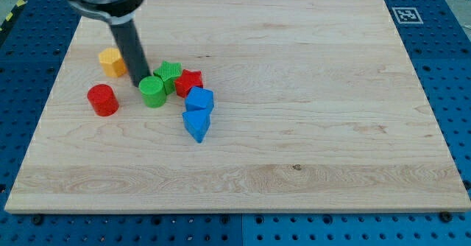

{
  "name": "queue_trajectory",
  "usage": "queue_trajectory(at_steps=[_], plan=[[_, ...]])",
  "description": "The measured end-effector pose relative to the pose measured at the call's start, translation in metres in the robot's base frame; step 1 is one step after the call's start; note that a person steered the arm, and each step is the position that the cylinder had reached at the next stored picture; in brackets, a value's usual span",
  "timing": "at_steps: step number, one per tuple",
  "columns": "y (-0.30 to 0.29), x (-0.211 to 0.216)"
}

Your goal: Push the yellow heart towards top center

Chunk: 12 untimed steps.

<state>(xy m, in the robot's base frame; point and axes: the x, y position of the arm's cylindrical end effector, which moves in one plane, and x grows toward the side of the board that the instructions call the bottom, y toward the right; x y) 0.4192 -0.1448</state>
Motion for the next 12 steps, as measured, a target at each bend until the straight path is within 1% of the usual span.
queue_trajectory(at_steps=[1,2,4,5,6,7,8,9,10,11,12], plan=[[0.018,0.002],[-0.017,0.003],[-0.125,0.002],[-0.105,-0.013],[-0.085,-0.019],[-0.082,-0.022],[-0.091,-0.035],[-0.116,-0.041],[-0.116,-0.041],[-0.09,-0.041],[-0.052,-0.041]])
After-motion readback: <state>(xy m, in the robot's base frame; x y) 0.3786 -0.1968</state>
